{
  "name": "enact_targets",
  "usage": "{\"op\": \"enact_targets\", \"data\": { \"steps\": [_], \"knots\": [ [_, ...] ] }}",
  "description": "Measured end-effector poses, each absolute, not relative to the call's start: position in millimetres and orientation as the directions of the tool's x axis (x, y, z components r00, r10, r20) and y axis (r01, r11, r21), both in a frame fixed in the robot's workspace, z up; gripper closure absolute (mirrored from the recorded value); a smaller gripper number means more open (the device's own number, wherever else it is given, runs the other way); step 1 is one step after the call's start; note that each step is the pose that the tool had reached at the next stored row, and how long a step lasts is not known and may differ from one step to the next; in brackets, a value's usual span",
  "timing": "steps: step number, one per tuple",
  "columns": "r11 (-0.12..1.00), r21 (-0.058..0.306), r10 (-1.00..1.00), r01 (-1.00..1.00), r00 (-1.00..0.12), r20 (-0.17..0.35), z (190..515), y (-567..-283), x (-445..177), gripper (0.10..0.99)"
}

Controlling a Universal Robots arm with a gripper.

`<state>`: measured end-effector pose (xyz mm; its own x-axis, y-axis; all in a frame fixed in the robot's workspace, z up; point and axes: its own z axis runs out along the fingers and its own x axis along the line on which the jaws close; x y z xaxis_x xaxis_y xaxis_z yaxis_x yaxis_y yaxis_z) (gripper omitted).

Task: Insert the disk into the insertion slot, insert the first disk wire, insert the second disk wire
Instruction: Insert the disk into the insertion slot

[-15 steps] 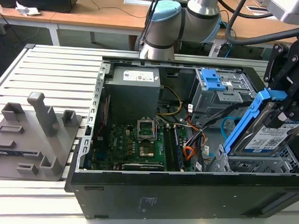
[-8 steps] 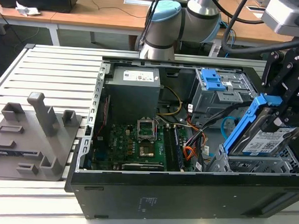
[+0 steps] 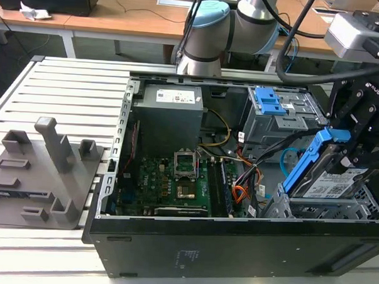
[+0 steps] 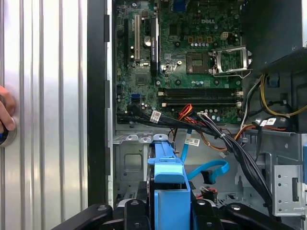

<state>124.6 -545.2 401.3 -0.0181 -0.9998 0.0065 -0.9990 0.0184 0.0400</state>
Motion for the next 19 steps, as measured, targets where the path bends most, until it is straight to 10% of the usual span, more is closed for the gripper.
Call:
{"op": "enact_targets", "data": {
  "steps": [17, 19],
  "knots": [
    [0.018, 0.04, -1.0, -0.999, -0.018, 0.006, 394.7, -545.2, 124.6, 0.651],
    [0.018, 0.04, -1.0, -0.999, -0.018, 0.006, 394.5, -545.2, 124.6, 0.796]
  ]
}}
